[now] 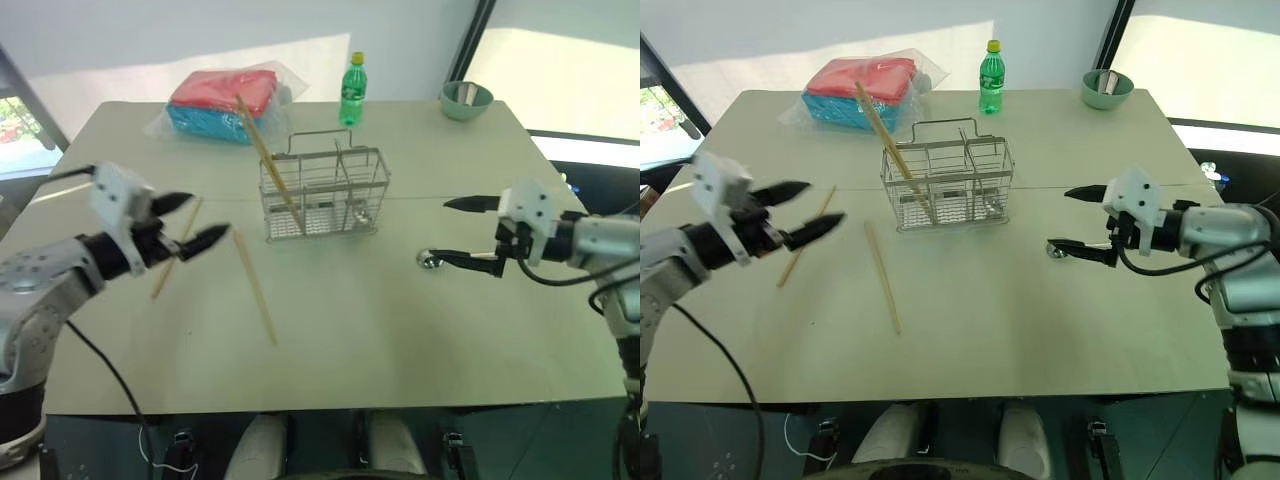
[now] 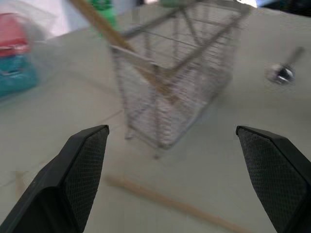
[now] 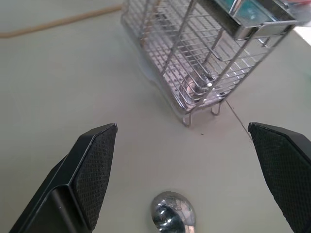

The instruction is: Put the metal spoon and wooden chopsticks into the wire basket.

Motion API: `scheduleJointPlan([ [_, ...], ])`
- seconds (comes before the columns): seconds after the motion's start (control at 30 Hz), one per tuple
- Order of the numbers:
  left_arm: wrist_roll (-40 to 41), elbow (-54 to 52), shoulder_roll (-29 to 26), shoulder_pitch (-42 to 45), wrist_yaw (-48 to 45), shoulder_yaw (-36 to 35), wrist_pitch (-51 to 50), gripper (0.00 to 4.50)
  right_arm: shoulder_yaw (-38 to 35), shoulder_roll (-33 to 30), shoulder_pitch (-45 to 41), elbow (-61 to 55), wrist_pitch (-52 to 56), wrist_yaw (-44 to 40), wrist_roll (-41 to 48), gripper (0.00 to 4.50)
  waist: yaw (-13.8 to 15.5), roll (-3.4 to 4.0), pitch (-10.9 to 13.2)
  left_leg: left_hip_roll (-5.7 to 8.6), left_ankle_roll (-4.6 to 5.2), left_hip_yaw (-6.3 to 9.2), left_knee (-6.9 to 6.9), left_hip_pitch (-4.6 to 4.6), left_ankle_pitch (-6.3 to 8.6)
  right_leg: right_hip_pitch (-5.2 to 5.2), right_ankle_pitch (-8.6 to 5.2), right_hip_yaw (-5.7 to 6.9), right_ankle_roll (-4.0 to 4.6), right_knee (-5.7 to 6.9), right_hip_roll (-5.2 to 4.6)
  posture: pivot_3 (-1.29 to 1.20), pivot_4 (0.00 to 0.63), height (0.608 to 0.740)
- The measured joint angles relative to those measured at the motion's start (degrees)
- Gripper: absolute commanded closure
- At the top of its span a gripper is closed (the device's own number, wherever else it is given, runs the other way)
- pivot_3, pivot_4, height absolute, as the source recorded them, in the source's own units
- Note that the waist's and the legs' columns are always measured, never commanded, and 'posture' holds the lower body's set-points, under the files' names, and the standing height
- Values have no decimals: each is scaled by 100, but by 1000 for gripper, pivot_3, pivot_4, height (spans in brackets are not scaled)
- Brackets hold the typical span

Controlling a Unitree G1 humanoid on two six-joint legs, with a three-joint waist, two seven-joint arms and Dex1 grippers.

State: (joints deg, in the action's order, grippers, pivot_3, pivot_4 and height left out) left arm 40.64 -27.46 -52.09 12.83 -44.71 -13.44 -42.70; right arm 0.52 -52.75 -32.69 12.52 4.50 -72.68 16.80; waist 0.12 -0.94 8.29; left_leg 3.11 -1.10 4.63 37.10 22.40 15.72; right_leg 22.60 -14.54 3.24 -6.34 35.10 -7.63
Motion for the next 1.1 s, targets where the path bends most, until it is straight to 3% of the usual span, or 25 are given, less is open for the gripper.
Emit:
scheduleJointPlan([
  [0.23,-170,101,-345,485,-1203,763,341,72,1156,260,-1747,2590,-970,-1102,-1245,0,2,1,10,1,-1,6,5,-6,-3,-6,-1,2,1,3,15,0,150,667],
  [0.43,-393,320,-179,1178,-1380,1183,426,72,1887,696,-2747,4453,-1533,-1209,-2368,0,-48,3,15,3,-9,12,1,-5,-8,-2,12,-2,-20,11,26,0,150,667],
  [0.7,-394,253,-135,1257,-1250,1214,327,72,2236,920,-3244,5680,-1860,-683,-3312,0,-116,6,17,3,-49,13,-8,-5,-30,1,13,-5,-23,9,28,0,150,667],
  [0.93,-373,114,-137,1252,-1115,1079,223,72,2329,1161,-3293,5992,-2011,-227,-3720,0,-122,7,18,1,-40,20,-5,-10,-26,0,14,-10,-21,20,37,0,150,667],
  [1.03,-368,26,-137,1249,-1048,1017,175,0,2326,1176,-3299,6058,-2061,-56,-3815,873,-116,6,18,0,-42,24,-2,-13,-28,-3,16,-11,-19,23,46,0,150,667],
  [1.1,-361,10,-137,1250,-993,981,147,0,2315,1212,-3305,6096,-2041,2,-3831,1792,-116,6,17,0,-44,25,-1,-13,-28,-3,16,-12,-18,23,47,0,150,667],
])
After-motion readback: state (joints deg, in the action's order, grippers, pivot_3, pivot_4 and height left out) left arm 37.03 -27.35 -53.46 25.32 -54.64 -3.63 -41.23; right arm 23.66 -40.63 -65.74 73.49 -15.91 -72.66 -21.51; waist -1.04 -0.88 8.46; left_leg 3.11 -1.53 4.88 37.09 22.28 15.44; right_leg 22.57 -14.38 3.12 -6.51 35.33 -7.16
